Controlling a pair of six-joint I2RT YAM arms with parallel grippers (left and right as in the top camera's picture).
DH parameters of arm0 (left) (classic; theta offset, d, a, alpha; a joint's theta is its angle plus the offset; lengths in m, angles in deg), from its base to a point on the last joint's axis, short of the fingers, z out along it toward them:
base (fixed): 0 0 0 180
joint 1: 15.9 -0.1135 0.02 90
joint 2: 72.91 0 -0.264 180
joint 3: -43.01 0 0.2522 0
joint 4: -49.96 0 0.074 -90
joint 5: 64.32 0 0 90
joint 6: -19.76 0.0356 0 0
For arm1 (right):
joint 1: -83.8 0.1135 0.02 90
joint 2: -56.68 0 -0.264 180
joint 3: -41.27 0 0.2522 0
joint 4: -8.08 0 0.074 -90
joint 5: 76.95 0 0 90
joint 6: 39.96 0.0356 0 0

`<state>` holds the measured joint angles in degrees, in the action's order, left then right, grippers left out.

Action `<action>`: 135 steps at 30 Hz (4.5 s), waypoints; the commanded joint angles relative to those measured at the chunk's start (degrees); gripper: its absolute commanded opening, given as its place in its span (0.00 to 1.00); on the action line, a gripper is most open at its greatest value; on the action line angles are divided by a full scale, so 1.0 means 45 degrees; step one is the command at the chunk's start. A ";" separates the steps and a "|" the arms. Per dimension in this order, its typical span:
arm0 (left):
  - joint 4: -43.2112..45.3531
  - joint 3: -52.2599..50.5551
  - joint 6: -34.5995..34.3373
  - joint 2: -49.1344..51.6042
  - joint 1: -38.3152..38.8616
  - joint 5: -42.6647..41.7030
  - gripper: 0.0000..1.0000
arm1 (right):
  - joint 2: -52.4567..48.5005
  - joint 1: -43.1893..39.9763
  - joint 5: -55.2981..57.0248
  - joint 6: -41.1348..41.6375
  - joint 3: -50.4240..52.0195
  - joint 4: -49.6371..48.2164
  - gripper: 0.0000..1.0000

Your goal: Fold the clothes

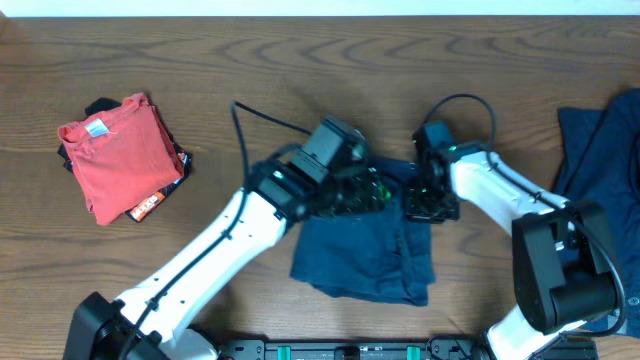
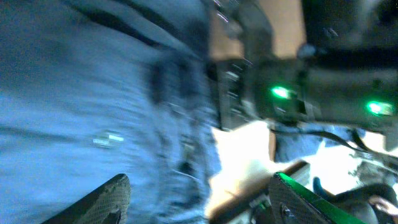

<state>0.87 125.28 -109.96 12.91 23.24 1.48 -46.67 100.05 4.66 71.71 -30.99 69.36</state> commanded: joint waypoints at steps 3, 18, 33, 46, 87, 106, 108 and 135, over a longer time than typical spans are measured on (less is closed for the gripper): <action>-0.0112 0.0078 0.0928 0.0112 -0.2011 0.2239 0.73 | 0.0529 -0.1491 0.2331 -0.0170 -0.1676 0.1647 0.15; 0.3361 0.0078 0.2652 0.3803 -0.2953 0.1399 0.73 | 0.3011 0.0520 -0.3410 -0.3337 -0.2540 0.3677 0.20; 0.1394 0.0073 0.3065 0.5411 -0.2618 0.0782 0.64 | 0.3011 0.1355 -0.0767 0.0622 0.2735 -0.0146 0.22; -0.5323 0.0078 0.2769 0.5280 -0.2594 0.0772 0.47 | 0.3016 -0.0933 0.2317 -0.1229 0.2657 -0.7363 0.30; 0.1239 0.0899 0.9457 0.4668 -0.1175 0.0185 0.99 | 0.4473 -0.0204 -0.3147 0.2132 0.1282 0.4031 0.52; 0.2118 0.0899 0.9782 0.6314 -0.0976 -0.0588 0.87 | 0.4969 -0.0063 -0.1617 0.2710 0.2025 0.4279 0.61; 0.2021 0.0899 0.9782 0.6314 -0.0971 -0.0588 0.79 | 0.4969 -0.0015 -0.1613 0.2827 0.2404 0.3954 0.61; 0.1049 0.0913 0.7995 0.2778 -0.2336 -0.1943 0.06 | 0.5435 -0.1064 -0.0277 0.0923 0.1190 -0.0403 0.01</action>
<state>5.79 129.17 -67.80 33.26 15.50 -7.83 -24.48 96.75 1.58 82.84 -19.14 67.49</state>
